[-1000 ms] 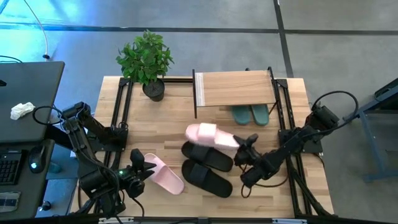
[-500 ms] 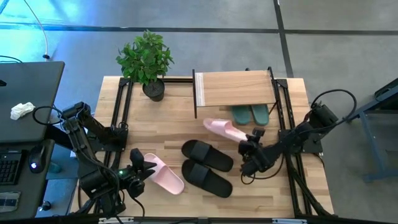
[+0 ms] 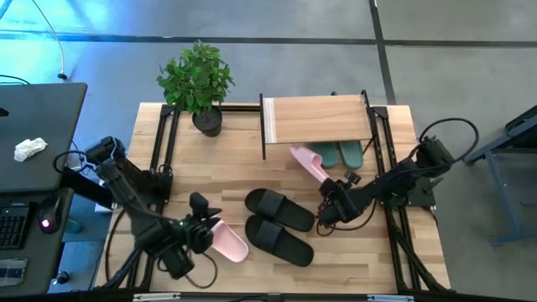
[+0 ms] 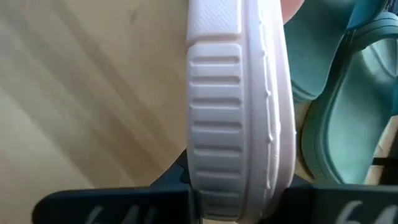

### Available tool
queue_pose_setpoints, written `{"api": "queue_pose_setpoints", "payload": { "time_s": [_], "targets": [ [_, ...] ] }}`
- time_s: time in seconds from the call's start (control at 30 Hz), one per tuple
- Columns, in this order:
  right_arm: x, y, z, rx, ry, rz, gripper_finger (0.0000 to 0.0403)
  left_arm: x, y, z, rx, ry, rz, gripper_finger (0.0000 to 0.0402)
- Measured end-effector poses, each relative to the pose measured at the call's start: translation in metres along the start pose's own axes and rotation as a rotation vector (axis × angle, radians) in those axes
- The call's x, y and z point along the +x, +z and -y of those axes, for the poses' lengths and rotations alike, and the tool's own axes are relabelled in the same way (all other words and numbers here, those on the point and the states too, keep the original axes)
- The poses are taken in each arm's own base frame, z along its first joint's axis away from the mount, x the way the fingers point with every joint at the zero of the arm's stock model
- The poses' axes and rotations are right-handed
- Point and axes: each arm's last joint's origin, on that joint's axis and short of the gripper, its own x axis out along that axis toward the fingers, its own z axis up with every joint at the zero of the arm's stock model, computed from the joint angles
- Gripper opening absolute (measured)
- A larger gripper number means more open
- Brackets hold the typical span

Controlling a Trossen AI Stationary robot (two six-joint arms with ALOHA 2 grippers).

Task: Pick and place slides into the shelf
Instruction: Put the top pink slide under the shelf

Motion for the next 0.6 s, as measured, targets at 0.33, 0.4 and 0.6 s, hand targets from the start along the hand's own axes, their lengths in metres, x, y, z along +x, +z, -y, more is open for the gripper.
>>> {"api": "queue_pose_setpoints", "payload": {
  "time_s": [0.33, 0.4, 0.6],
  "targets": [
    [0.024, 0.031, 0.009, 0.104, 0.006, 0.007, 0.0036, 0.042, -0.01, 0.002, -0.006, -0.021, -0.088, 0.0127],
    [0.028, 0.037, 0.009, 0.112, 0.026, 0.02, 0.0036, 0.046, -0.009, 0.003, 0.001, -0.033, -0.083, 0.0127],
    [0.038, 0.052, 0.013, 0.146, 0.045, 0.049, 0.0035, 0.048, -0.007, 0.004, 0.032, -0.036, -0.067, 0.0127]
  ]
}}
